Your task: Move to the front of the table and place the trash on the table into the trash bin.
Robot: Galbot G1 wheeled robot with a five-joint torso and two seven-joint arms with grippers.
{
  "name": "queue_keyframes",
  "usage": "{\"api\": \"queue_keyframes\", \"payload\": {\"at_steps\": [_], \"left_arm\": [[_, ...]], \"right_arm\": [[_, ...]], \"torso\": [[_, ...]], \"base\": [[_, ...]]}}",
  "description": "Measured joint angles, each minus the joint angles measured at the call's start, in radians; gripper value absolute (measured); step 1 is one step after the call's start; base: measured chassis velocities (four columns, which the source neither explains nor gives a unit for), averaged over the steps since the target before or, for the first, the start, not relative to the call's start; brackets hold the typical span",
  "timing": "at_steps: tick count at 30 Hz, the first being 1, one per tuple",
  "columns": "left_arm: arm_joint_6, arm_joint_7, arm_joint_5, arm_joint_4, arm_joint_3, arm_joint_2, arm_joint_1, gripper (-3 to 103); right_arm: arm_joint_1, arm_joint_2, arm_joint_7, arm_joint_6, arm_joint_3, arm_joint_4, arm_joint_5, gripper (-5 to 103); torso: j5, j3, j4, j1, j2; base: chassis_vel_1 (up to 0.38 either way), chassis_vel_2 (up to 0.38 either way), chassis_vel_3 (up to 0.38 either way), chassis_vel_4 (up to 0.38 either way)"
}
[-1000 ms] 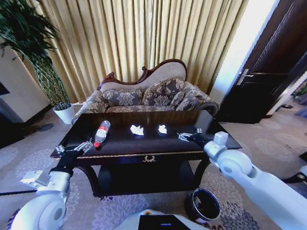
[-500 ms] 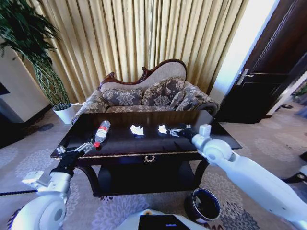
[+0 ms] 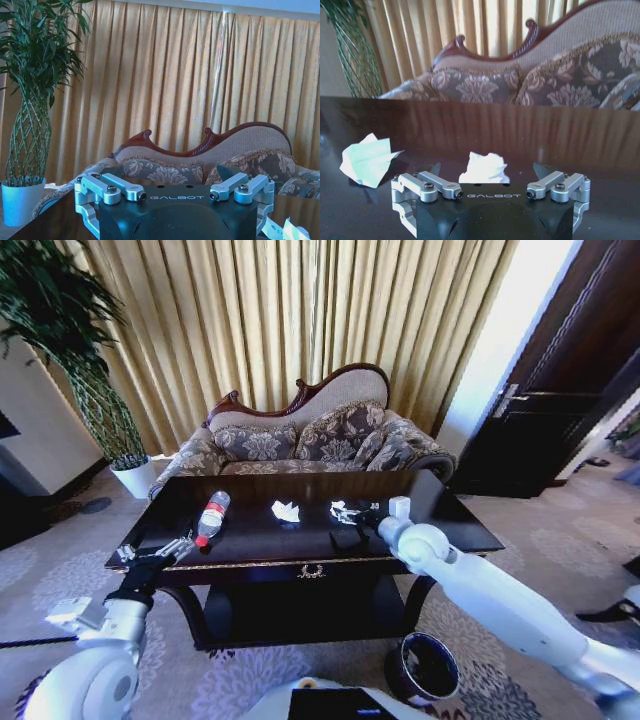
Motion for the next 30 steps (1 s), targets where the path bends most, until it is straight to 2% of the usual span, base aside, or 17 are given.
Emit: {"api": "queue_keyframes", "payload": {"at_steps": [6,13,30], "left_arm": [[0.0,0.0,0.005,0.0,0.0,-0.007,0.001,100],[0.0,0.0,0.006,0.0,0.002,-0.011,0.0,100],[0.0,0.002,0.009,0.0,0.0,-0.013,0.004,100]], "right_arm": [[0.072,0.045,0.084,-0.068,-0.047,-0.015,0.035,100],[0.089,0.071,0.125,-0.113,-0.066,-0.032,0.037,100],[0.059,0.08,0.107,-0.108,-0.053,-0.091,-0.015,100]], "torso": [[-0.0002,0.0,0.0001,0.0,0.0],[0.0,0.0,0.0,0.0,0.0],[0.0,0.0,0.0001,0.0,0.0]], "base": [[0.0,0.0,0.0,0.0],[0.0,0.0,0.0,0.0],[0.0,0.0,0.0,0.0]]}}
